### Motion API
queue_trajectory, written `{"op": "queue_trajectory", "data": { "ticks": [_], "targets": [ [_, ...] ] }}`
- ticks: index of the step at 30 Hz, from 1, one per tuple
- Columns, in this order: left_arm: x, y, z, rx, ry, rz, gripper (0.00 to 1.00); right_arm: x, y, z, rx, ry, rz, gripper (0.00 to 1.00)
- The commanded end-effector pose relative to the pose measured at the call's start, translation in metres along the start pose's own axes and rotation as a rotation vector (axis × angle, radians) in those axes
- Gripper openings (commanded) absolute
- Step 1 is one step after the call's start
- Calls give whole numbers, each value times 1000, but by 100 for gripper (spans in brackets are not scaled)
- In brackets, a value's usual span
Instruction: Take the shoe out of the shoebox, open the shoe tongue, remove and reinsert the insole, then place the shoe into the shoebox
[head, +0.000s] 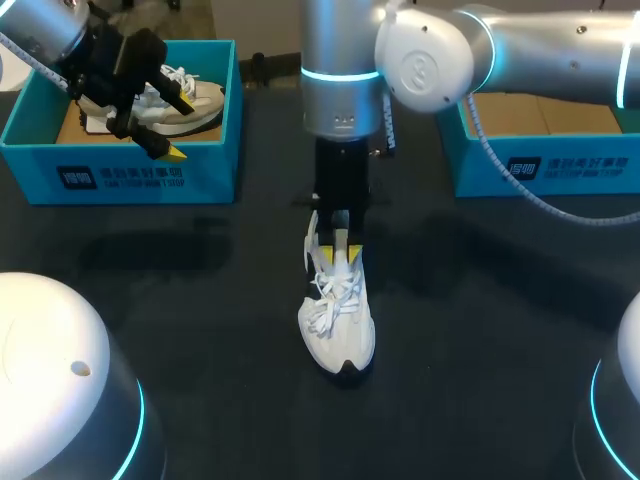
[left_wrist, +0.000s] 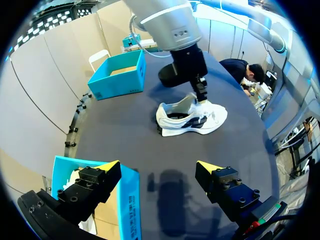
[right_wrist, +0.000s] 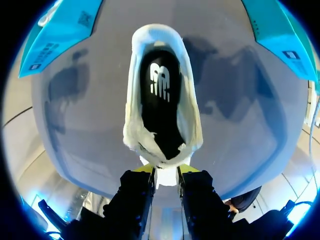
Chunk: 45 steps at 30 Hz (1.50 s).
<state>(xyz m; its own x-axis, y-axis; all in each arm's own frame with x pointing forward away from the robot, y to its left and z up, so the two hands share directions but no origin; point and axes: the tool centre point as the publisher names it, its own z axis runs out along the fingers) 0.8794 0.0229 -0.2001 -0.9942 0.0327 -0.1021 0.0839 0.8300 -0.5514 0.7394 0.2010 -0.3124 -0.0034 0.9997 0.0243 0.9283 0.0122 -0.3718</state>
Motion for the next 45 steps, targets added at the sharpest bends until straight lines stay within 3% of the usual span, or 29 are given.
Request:
{"op": "queue_trajectory", "data": {
  "ticks": [1, 5, 11, 17, 22, 23, 29, 38, 43, 45],
  "targets": [
    [1, 0, -1, -2, -1, 1, 100, -2, 13, 7, 21, 1, -8, 24],
    [1, 0, -1, -2, -1, 1, 100, -8, 17, 10, 35, 2, -7, 21],
    [1, 0, -1, -2, -1, 1, 100, -3, 9, -5, -21, -36, -2, 20],
    [1, 0, -1, -2, -1, 1, 100, -2, 29, 3, -61, -27, -48, 12],
    [1, 0, -1, -2, -1, 1, 100, -4, 35, 7, -97, -67, -67, 22],
    [1, 0, -1, -2, -1, 1, 100, -5, 35, 8, -115, -81, -76, 30],
    [1, 0, -1, -2, -1, 1, 100, -4, 28, -4, -225, -110, -168, 35],
    [1, 0, -1, -2, -1, 1, 100, -7, 25, -34, -360, -156, -438, 39],
    [1, 0, -1, -2, -1, 1, 100, 4, 33, -50, -356, -243, -753, 48],
    [1, 0, -1, -2, -1, 1, 100, 8, 36, -55, -405, -219, -898, 49]
  ]
}}
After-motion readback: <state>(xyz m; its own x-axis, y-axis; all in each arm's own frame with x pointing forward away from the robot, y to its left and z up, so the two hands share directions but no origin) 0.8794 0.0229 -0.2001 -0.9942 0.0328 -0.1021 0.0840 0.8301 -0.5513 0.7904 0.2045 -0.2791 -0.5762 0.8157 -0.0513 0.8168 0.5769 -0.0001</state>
